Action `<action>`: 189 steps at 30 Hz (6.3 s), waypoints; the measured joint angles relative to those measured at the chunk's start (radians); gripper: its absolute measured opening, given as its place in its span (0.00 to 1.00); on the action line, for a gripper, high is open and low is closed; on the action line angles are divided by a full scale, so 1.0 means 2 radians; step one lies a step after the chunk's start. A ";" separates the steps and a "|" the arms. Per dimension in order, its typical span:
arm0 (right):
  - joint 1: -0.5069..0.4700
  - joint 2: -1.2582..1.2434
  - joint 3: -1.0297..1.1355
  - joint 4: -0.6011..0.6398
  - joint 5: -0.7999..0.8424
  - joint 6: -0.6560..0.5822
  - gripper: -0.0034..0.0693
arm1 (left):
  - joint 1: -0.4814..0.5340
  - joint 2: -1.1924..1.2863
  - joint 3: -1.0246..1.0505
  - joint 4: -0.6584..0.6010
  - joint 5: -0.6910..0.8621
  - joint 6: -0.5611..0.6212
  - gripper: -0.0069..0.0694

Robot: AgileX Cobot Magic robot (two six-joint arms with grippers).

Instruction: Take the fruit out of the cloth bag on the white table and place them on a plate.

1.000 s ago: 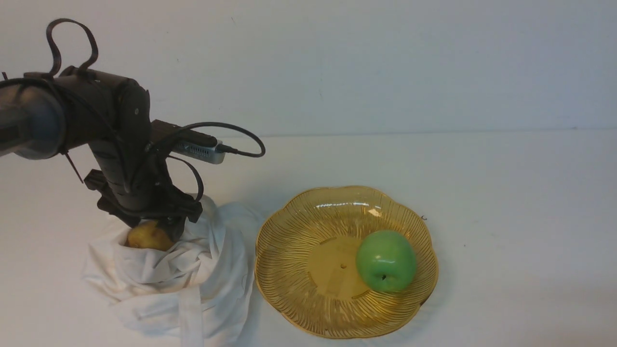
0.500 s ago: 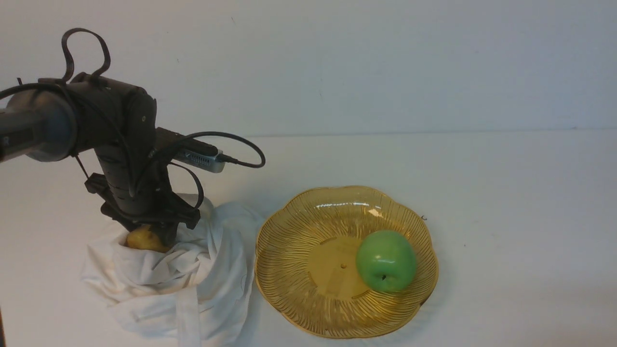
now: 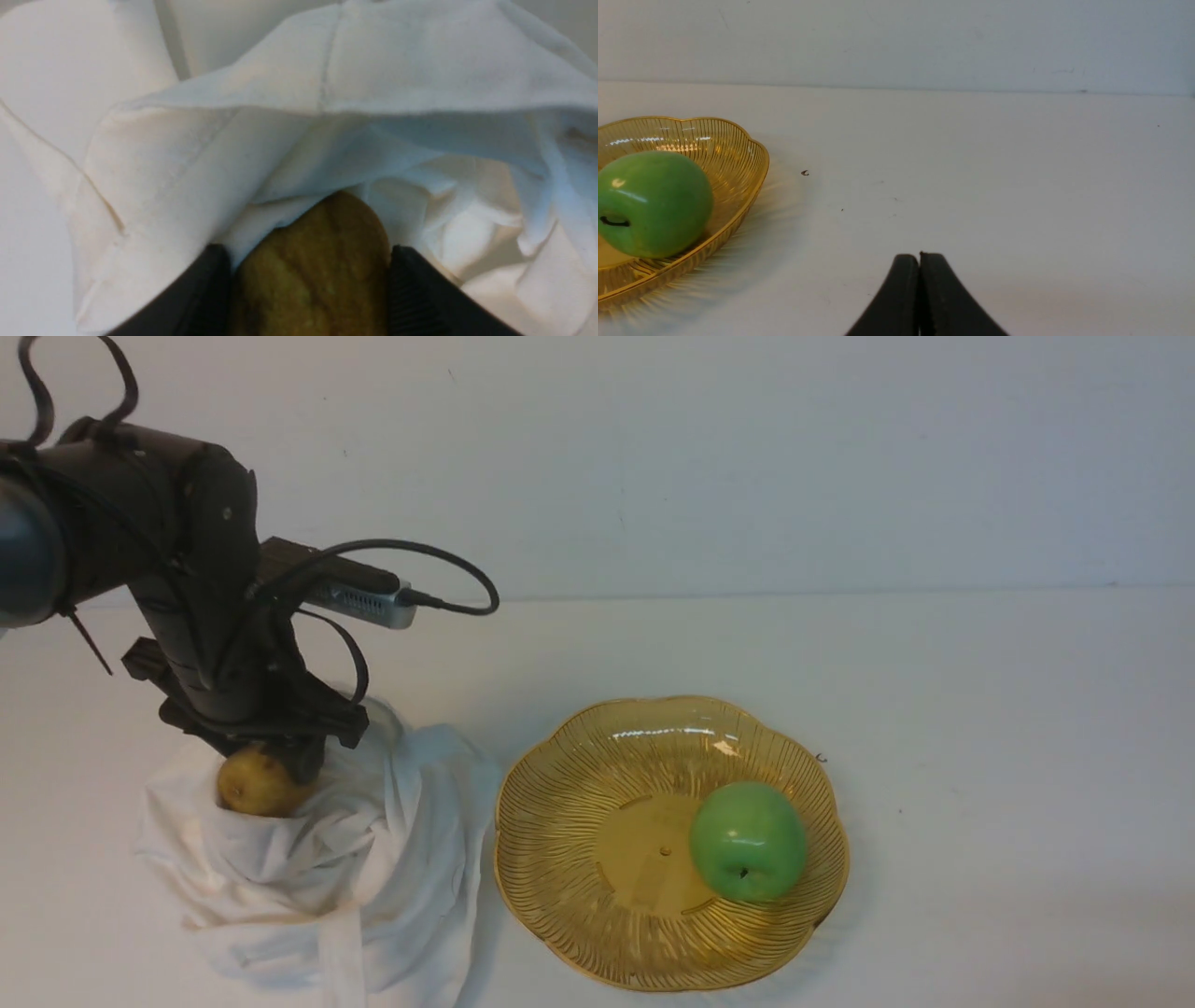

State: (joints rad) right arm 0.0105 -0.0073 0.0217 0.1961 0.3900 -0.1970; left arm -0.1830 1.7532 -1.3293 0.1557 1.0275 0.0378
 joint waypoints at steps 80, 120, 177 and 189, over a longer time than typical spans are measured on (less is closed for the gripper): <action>0.000 0.000 0.000 0.000 0.000 0.000 0.03 | 0.000 -0.005 -0.052 -0.078 0.091 -0.001 0.61; 0.000 0.000 0.000 0.000 0.000 0.000 0.03 | -0.223 0.120 -0.086 -0.147 -0.045 -0.033 0.69; 0.000 0.000 0.000 0.000 0.000 0.000 0.03 | -0.224 -0.832 0.318 0.111 -0.130 -0.188 0.08; 0.000 0.000 0.000 0.000 0.000 0.000 0.03 | -0.086 -0.883 0.514 -0.019 -0.208 -0.054 0.08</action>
State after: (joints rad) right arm 0.0105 -0.0073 0.0217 0.1961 0.3900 -0.1970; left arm -0.3557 -0.0120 -0.3011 0.1173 0.6112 -0.0706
